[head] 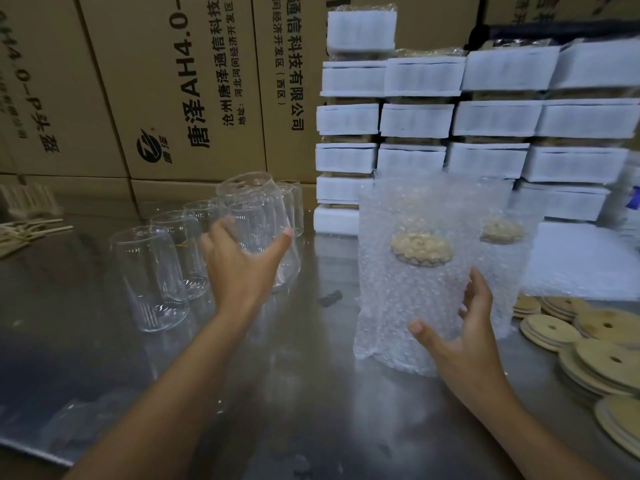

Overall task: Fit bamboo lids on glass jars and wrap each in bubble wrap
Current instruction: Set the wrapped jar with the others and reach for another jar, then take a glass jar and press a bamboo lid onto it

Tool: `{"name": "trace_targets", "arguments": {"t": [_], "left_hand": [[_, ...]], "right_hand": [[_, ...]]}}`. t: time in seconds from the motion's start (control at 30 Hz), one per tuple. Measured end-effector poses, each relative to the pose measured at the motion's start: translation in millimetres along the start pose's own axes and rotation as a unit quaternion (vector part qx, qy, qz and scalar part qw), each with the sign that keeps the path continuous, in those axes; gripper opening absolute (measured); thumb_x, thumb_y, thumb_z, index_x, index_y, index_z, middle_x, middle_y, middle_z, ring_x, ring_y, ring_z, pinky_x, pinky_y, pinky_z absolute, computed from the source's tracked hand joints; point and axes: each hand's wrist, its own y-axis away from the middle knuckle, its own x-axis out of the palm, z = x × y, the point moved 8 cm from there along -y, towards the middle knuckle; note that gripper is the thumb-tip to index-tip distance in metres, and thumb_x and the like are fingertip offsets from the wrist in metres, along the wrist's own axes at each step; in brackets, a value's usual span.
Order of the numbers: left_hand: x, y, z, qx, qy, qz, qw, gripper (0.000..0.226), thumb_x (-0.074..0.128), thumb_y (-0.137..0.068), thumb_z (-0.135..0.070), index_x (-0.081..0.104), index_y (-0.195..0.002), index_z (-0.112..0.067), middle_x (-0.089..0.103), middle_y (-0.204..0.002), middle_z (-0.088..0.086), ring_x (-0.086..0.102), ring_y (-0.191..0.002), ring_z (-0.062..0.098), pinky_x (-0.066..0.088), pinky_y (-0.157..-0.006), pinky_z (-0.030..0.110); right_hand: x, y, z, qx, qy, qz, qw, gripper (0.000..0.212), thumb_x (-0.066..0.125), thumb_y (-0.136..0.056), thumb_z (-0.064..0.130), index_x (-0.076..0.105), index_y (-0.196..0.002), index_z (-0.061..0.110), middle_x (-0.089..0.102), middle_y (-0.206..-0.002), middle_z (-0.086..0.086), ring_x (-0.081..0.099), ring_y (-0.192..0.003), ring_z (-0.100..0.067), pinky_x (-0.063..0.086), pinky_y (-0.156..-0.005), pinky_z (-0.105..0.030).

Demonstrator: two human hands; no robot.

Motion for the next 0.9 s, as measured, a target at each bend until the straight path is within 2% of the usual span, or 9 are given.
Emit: {"name": "trace_targets", "arguments": {"t": [0.1,0.2,0.3,0.43,0.53,0.63,0.7,0.83,0.9], "left_hand": [[-11.4,21.9,-34.1,0.021,0.126,0.045,0.991,0.062,0.076,-0.06,-0.056,0.045,-0.104,-0.025,0.05,-0.108,-0.006,0.052,-0.094,0.01,0.037,-0.076,0.015],[-8.9,52.4,-65.4,0.014,0.275,0.155,0.949,0.063,0.08,-0.056,-0.047,0.044,-0.106,-0.033,0.06,-0.111,-0.011,0.063,-0.096,-0.004,0.05,-0.077,0.014],[-0.5,84.4,-80.6,0.016,0.35,0.228,0.908,0.065,0.076,-0.052,-0.043,0.044,-0.107,-0.028,0.063,-0.112,0.0,0.066,-0.093,0.0,0.051,-0.073,0.012],[19.9,124.3,-77.5,-0.019,0.396,0.288,0.872,0.066,0.072,-0.05,-0.04,0.045,-0.108,-0.024,0.064,-0.108,0.007,0.064,-0.092,0.012,0.051,-0.076,0.019],[40.3,152.6,-74.0,-0.04,0.387,0.338,0.857,0.069,0.073,-0.049,-0.04,0.046,-0.111,-0.024,0.066,-0.11,0.004,0.062,-0.092,0.012,0.05,-0.079,0.022],[53.5,173.0,-69.3,-0.055,0.383,0.35,0.853,0.074,0.074,-0.048,-0.041,0.047,-0.114,-0.022,0.066,-0.107,0.004,0.061,-0.088,0.006,0.049,-0.08,0.021],[57.9,181.6,-64.5,-0.061,0.377,0.352,0.854,0.076,0.075,-0.049,-0.042,0.048,-0.118,-0.022,0.066,-0.107,0.004,0.062,-0.091,0.007,0.049,-0.081,0.022],[62.2,186.9,-60.6,-0.049,0.356,0.362,0.86,0.078,0.077,-0.051,-0.041,0.048,-0.122,-0.025,0.066,-0.109,0.0,0.065,-0.1,0.014,0.05,-0.084,0.025],[63.6,187.3,-60.4,-0.053,0.36,0.358,0.86,0.078,0.078,-0.051,-0.04,0.047,-0.121,-0.025,0.065,-0.109,-0.001,0.066,-0.1,0.016,0.052,-0.08,0.024]], "right_hand": [[1.6,1.3,0.7,-0.001,-0.002,-0.006,1.0,0.104,0.071,-0.058,0.054,0.009,-0.141,0.041,0.024,-0.142,0.013,0.028,-0.13,-0.001,0.025,-0.1,-0.016],[-3.6,3.2,3.0,0.004,-0.012,-0.027,1.0,0.111,0.069,-0.058,0.062,0.011,-0.147,0.028,0.029,-0.136,0.012,0.032,-0.122,0.002,0.026,-0.088,0.003],[-9.2,5.7,2.3,0.012,-0.029,-0.04,0.999,0.109,0.072,-0.063,0.057,0.012,-0.148,0.023,0.035,-0.132,0.007,0.038,-0.12,-0.004,0.028,-0.081,0.008],[-16.0,10.2,-1.8,0.041,-0.056,-0.062,0.996,0.097,0.061,-0.068,0.052,0.018,-0.148,0.019,0.04,-0.131,0.005,0.042,-0.12,-0.008,0.032,-0.076,0.006],[-26.0,14.9,-3.4,0.057,-0.081,-0.092,0.991,0.076,0.047,-0.078,0.054,0.028,-0.144,0.021,0.044,-0.127,0.006,0.047,-0.11,0.002,0.035,-0.075,0.003],[-39.4,18.4,-3.8,0.052,-0.06,-0.117,0.99,0.046,0.055,-0.093,0.028,0.035,-0.134,0.026,0.047,-0.123,0.008,0.049,-0.104,0.005,0.038,-0.077,-0.006],[-48.6,20.9,-3.5,0.046,-0.028,-0.12,0.991,0.045,0.06,-0.091,0.014,0.037,-0.126,0.029,0.047,-0.122,0.009,0.051,-0.103,0.001,0.037,-0.078,-0.011],[-90.2,19.4,13.0,0.002,0.098,-0.132,0.986,0.037,0.064,-0.085,0.007,0.049,-0.114,0.023,0.052,-0.116,0.001,0.051,-0.102,-0.012,0.035,-0.078,-0.013],[-117.2,16.3,19.3,-0.005,0.266,-0.119,0.957,0.032,0.066,-0.081,0.011,0.056,-0.112,0.016,0.054,-0.114,-0.009,0.05,-0.105,-0.024,0.038,-0.083,-0.026]]}}
